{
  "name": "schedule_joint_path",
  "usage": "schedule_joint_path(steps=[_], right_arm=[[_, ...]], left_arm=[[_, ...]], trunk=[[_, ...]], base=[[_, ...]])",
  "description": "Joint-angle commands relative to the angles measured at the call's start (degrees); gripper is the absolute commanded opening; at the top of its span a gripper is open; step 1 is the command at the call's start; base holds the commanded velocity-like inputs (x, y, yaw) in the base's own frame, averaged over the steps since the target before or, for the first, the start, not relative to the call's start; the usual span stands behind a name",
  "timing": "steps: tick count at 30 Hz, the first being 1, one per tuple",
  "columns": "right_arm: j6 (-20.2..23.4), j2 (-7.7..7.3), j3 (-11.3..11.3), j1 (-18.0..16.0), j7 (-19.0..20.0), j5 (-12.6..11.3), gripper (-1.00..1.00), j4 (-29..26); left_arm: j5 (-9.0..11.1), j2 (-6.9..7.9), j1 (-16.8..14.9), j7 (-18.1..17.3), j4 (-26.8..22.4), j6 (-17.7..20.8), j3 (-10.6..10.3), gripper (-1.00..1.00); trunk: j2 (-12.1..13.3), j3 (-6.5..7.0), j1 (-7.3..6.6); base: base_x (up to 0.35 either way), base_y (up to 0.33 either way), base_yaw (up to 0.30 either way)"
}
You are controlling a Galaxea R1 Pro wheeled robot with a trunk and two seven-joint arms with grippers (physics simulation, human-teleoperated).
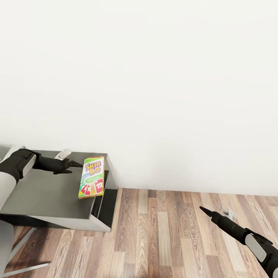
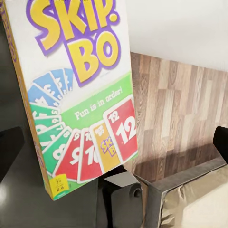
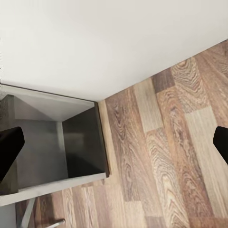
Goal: Put all the toys in the child's room - the three board games (two on the bed and one on the table), the two jigsaw puzzles on the table, and the tennis ball on the table - inside the toy box on the table in the child's room.
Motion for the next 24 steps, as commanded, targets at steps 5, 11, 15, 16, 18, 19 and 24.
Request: schedule_joint_path(steps=[5, 11, 15, 16, 18, 19, 24], right_arm=[[0.6, 0.0, -0.1, 0.0, 0.2, -0.4, 1.0, 0.0], [0.6, 0.0, -0.1, 0.0, 0.2, -0.4, 1.0, 0.0], [0.6, 0.02, -0.1, 0.0, 0.2, -0.4, 1.0, 0.0], [0.6, 0.02, -0.1, 0.0, 0.2, -0.4, 1.0, 0.0], [0.6, 0.03, -0.1, 0.0, 0.2, -0.4, 1.0, 0.0], [0.6, 0.05, -0.1, 0.0, 0.2, -0.4, 1.0, 0.0], [0.5, 0.08, -0.1, 0.0, 0.1, -0.4, 1.0, 0.0]], left_arm=[[0.6, 0.09, 0.1, 0.1, 0.0, 0.3, -0.4, 1.0], [0.6, 0.09, 0.1, 0.1, 0.0, 0.3, -0.5, 1.0], [0.6, 0.09, 0.1, 0.1, 0.0, 0.3, -0.5, 1.0], [0.6, 0.09, 0.1, 0.1, 0.0, 0.3, -0.5, 1.0], [0.6, 0.09, 0.1, 0.1, 0.0, 0.3, -0.5, 1.0], [0.6, 0.09, 0.1, 0.1, 0.0, 0.3, -0.5, 1.0], [0.6, 0.09, 0.2, 0.1, 0.0, 0.3, -0.5, 1.0]], trunk=[[-0.1, 0.21, 0.03], [-0.1, 0.51, 0.03], [-0.1, 0.79, 0.03], [-0.1, 0.87, 0.03], [-0.1, 1.05, 0.03], [-0.1, 1.13, 0.03], [-0.1, 1.6, 0.03]], base=[[0.0, 0.0, 0.0], [0.0, 0.0, 0.0], [0.0, 0.0, 0.0], [0.0, 0.0, 0.0], [0.0, 0.0, 0.0], [0.0, 0.0, 0.0], [0.0, 0.0, 0.0]])
